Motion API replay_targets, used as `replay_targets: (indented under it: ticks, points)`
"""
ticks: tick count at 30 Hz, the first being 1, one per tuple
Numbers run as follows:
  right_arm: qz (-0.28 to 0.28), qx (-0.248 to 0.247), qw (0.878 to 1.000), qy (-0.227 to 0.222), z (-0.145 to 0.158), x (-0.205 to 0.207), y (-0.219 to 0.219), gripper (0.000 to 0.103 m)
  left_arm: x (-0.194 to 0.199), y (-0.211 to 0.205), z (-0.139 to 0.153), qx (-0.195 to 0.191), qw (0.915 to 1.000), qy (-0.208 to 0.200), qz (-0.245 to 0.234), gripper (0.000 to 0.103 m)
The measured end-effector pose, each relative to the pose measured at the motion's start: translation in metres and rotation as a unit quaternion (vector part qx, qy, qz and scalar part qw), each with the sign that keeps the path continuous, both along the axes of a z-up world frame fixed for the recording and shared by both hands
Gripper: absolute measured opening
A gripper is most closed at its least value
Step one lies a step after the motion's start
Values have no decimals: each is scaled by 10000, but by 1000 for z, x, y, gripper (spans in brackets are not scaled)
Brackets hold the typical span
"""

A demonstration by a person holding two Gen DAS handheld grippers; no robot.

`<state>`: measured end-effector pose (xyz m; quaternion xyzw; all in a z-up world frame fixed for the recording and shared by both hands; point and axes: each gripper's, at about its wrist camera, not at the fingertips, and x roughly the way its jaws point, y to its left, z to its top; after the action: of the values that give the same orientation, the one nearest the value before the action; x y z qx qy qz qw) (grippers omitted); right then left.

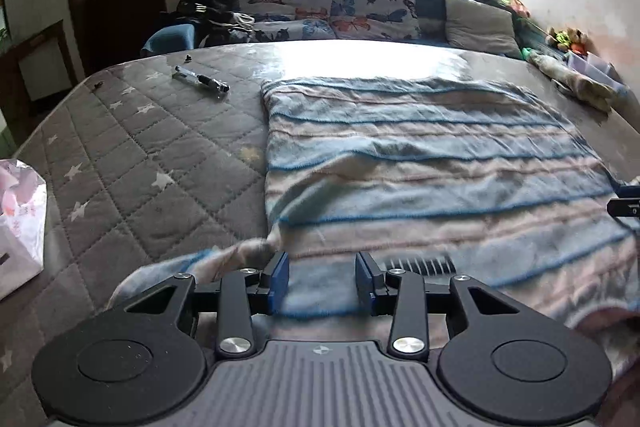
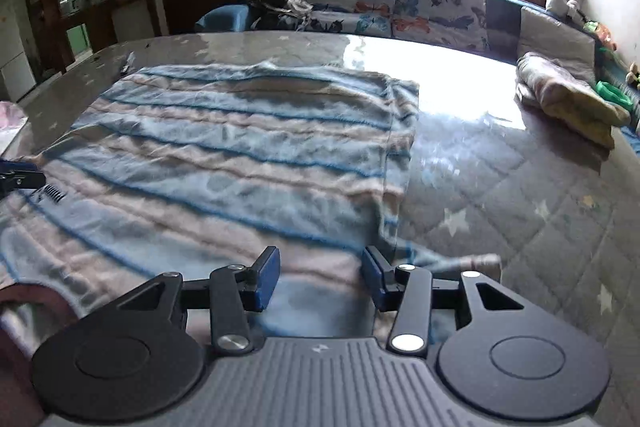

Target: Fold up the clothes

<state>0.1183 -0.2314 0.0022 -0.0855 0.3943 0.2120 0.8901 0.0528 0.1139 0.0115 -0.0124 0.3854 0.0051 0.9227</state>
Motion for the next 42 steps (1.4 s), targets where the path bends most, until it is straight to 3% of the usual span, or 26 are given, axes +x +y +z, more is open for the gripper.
replay_targets:
  ticks: [12, 27, 30, 32, 35, 39, 42]
  points:
    - [206, 41, 9993, 303, 9, -47, -15, 47, -39, 4, 5, -3, 9997, 67, -215, 40]
    - [138, 76, 9997, 204, 3, -56, -11, 57, -9, 10, 1, 285, 9995, -134, -88, 41]
    - [137, 81, 9997, 190, 3, -60, -13, 57, -15, 9, -1, 415, 9989, -142, -135, 48]
    - [165, 68, 9997, 169, 3, -64, -14, 57, -22, 12, -3, 436, 9989, -161, -15, 61]
    - [236, -11, 9996, 130, 5, -68, -12, 56, -31, 13, -1, 435, 9988, -136, 184, 61]
    - [412, -27, 9991, 86, 8, -71, -2, 56, -45, -12, 8, 659, 9973, -332, -49, 61]
    - [693, -15, 9976, 39, 9, -75, 10, 56, -52, -34, 10, 600, 9966, -401, -403, 61]
